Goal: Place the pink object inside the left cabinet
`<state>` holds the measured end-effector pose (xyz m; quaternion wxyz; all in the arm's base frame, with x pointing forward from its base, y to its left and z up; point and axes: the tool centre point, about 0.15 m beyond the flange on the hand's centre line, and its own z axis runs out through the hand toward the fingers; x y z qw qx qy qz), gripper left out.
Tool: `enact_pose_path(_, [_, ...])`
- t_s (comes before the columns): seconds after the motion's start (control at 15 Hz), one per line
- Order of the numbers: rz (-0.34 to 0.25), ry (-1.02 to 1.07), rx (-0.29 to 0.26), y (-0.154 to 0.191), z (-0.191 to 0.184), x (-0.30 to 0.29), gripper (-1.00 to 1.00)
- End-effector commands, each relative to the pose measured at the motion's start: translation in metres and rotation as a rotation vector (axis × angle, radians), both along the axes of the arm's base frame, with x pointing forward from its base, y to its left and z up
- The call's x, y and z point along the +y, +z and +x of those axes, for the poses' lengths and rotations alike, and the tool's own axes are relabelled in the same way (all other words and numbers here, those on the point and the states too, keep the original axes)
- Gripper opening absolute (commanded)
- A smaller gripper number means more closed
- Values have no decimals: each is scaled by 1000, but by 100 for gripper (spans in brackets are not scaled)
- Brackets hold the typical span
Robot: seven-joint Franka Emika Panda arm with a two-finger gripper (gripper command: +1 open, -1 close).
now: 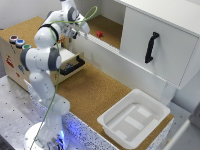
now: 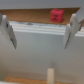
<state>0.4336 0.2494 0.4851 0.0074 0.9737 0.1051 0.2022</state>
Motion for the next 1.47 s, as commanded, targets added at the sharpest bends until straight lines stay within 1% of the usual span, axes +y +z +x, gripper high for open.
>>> enact_pose_path(0.0, [86,328,60,-3,-35,58,100])
enact_pose_path(0.13, [100,482,140,6,-35,89,100])
enact_pose_path(0.2, [82,556,167,10,-38,110,100])
enact_pose_path(0.47, [-95,811,269,4,-61,181,100])
enact_pose_path(0.6, [-194,927,276,2,-74,207,100])
enact_pose_path(0.73, [-374,1056,293,-5,-91,233,100])
enact_pose_path(0.8, [-413,1099,307,-7,-96,240,100])
enact_pose_path(0.93, [-464,1193,332,-10,-105,253,100])
enact_pose_path(1.07, [-499,1240,318,-17,-110,260,100])
enact_pose_path(1.13, [-507,1253,312,-20,-108,262,100])
enact_pose_path(1.33, [-509,1250,325,-26,-97,263,100])
enact_pose_path(1.4, [-506,1262,339,-28,-92,261,100])
